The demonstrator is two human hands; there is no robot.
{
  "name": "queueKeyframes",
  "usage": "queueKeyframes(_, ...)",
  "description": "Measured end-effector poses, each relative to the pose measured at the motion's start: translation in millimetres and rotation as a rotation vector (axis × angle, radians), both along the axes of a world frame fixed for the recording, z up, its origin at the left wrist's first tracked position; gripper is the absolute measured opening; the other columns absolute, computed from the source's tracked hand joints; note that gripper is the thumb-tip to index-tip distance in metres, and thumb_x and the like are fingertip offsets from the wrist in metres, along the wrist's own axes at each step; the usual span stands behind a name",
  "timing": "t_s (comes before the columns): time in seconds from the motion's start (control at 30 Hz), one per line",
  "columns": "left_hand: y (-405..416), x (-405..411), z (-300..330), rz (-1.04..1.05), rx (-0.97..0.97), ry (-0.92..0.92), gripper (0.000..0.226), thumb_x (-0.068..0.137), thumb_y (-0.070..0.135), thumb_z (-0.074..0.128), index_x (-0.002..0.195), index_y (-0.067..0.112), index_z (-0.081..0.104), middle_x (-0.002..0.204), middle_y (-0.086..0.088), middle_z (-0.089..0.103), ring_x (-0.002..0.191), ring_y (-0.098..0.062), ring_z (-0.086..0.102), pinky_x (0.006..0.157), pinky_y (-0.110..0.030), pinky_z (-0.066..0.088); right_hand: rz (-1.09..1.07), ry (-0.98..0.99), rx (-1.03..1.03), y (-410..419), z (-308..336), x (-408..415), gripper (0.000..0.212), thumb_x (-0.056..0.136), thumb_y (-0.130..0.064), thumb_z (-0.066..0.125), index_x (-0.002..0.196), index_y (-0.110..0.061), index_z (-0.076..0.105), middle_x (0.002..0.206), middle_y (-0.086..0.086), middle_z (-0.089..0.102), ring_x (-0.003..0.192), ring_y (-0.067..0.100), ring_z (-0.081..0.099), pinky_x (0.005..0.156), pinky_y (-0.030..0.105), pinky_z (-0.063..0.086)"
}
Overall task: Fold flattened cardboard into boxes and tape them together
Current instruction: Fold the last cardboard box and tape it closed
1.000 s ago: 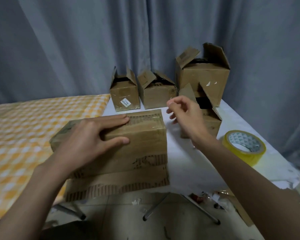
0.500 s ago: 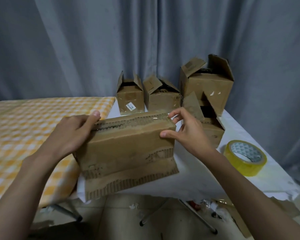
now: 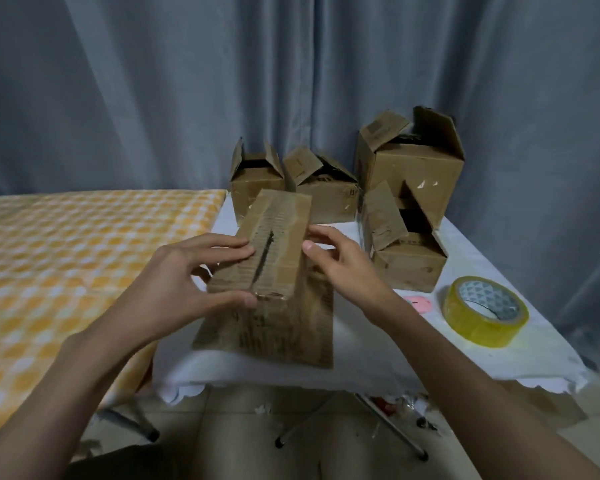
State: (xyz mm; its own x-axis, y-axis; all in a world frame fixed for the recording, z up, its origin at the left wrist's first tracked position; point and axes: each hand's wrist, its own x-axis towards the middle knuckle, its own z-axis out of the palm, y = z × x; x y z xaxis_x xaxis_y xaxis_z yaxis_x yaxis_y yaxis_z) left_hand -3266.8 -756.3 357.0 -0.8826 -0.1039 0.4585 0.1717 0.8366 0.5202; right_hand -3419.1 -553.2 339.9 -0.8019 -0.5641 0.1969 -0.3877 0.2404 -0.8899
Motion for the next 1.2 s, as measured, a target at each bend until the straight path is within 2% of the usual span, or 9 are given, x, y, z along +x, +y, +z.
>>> queueKeyframes(0.1, 20, -11, -7, 0.016, -0.049, 0.045, 0.071, 0.062, 0.073, 0.074, 0.121, 0.034, 0.069, 0.122, 0.023, 0.062, 0.105, 0.006, 0.058, 0.078, -0.010, 0.046, -0.125, 0.189, -0.054, 25, 7, -2, 0.015, 0.097, -0.020, 0.061, 0.102, -0.017, 0.075, 0.091, -0.003, 0.074, 0.083, 0.008, 0.070, 0.079, 0.032, 0.058)
queueKeyframes(0.27, 41, -23, -8, 0.055, -0.247, 0.057, 0.080, 0.075, 0.079, 0.047, 0.140, 0.034, 0.052, 0.136, 0.015, 0.050, 0.122, -0.008, 0.042, 0.099, -0.033, 0.042, -0.449, 0.449, 0.035, 98, 8, -9, 0.034, 0.092, -0.024, 0.060, 0.059, -0.016, 0.054, 0.054, 0.004, 0.052, 0.051, 0.007, 0.049, 0.048, 0.021, 0.042)
queueKeyframes(0.43, 62, -33, -17, -0.061, -0.287, 0.004, 0.058, 0.099, 0.056, 0.036, 0.150, 0.028, 0.036, 0.156, 0.013, 0.032, 0.147, -0.007, 0.023, 0.121, -0.039, 0.023, -0.558, 0.313, 0.397, 171, -14, -31, 0.026, 0.080, -0.033, 0.075, 0.076, -0.019, 0.053, 0.070, -0.007, 0.060, 0.074, 0.024, 0.060, 0.067, 0.036, 0.045)
queueKeyframes(0.6, 78, -38, -20, 0.005, -0.272, 0.014, 0.058, 0.096, 0.049, 0.033, 0.146, 0.023, 0.046, 0.150, 0.011, 0.043, 0.144, -0.012, 0.033, 0.119, -0.040, 0.027, -0.397, 0.337, 0.912, 197, -41, -34, 0.041, 0.086, -0.036, 0.069, 0.125, -0.024, 0.062, 0.125, 0.007, 0.067, 0.119, 0.031, 0.057, 0.100, 0.034, 0.040)
queueKeyframes(0.77, 77, -38, -16, -0.011, -0.229, 0.012, 0.055, 0.095, 0.045, 0.041, 0.145, 0.024, 0.046, 0.149, 0.013, 0.042, 0.144, -0.010, 0.032, 0.119, -0.041, 0.028, -0.457, 0.455, 0.674, 192, -29, -24, 0.019, 0.083, -0.015, 0.070, 0.102, -0.015, 0.069, 0.095, 0.013, 0.070, 0.094, 0.036, 0.060, 0.075, 0.035, 0.038)
queueKeyframes(0.9, 77, -38, -10, -0.006, -0.223, 0.068, 0.057, 0.093, 0.047, 0.050, 0.145, 0.024, 0.046, 0.152, 0.011, 0.038, 0.145, -0.007, 0.029, 0.121, -0.041, 0.025, -0.345, 0.447, 0.375, 186, -5, -3, 0.012, 0.084, -0.015, 0.073, 0.093, -0.021, 0.067, 0.074, -0.010, 0.060, 0.073, 0.010, 0.054, 0.062, 0.021, 0.036)
queueKeyframes(0.97, 84, -37, -5, -0.009, -0.223, 0.121, 0.057, 0.092, 0.047, 0.053, 0.144, 0.024, 0.048, 0.151, 0.011, 0.041, 0.143, -0.005, 0.032, 0.121, -0.040, 0.025, -0.234, 0.428, 0.265, 180, 4, 11, 0.013, 0.085, -0.013, 0.074, 0.089, -0.023, 0.066, 0.072, -0.010, 0.060, 0.074, 0.005, 0.056, 0.064, 0.015, 0.039)
queueKeyframes(1.1, 112, -36, 3, -0.065, -0.124, 0.206, 0.043, 0.096, 0.036, 0.054, 0.137, 0.022, 0.058, 0.136, 0.014, 0.055, 0.129, -0.004, 0.046, 0.112, -0.041, 0.037, -0.002, 0.401, 0.183, 166, 13, 30, 0.009, 0.089, -0.016, 0.072, 0.097, -0.015, 0.067, 0.087, 0.000, 0.066, 0.082, 0.016, 0.060, 0.077, 0.038, 0.047)
queueKeyframes(1.2, 130, -37, 5, -0.137, -0.033, 0.168, 0.044, 0.093, 0.033, 0.062, 0.135, 0.020, 0.060, 0.127, 0.009, 0.060, 0.121, -0.005, 0.050, 0.105, -0.032, 0.040, 0.093, 0.428, 0.199, 159, 13, 38, 0.019, 0.086, -0.030, 0.066, 0.101, -0.018, 0.067, 0.092, -0.010, 0.065, 0.089, 0.010, 0.058, 0.077, 0.027, 0.044)
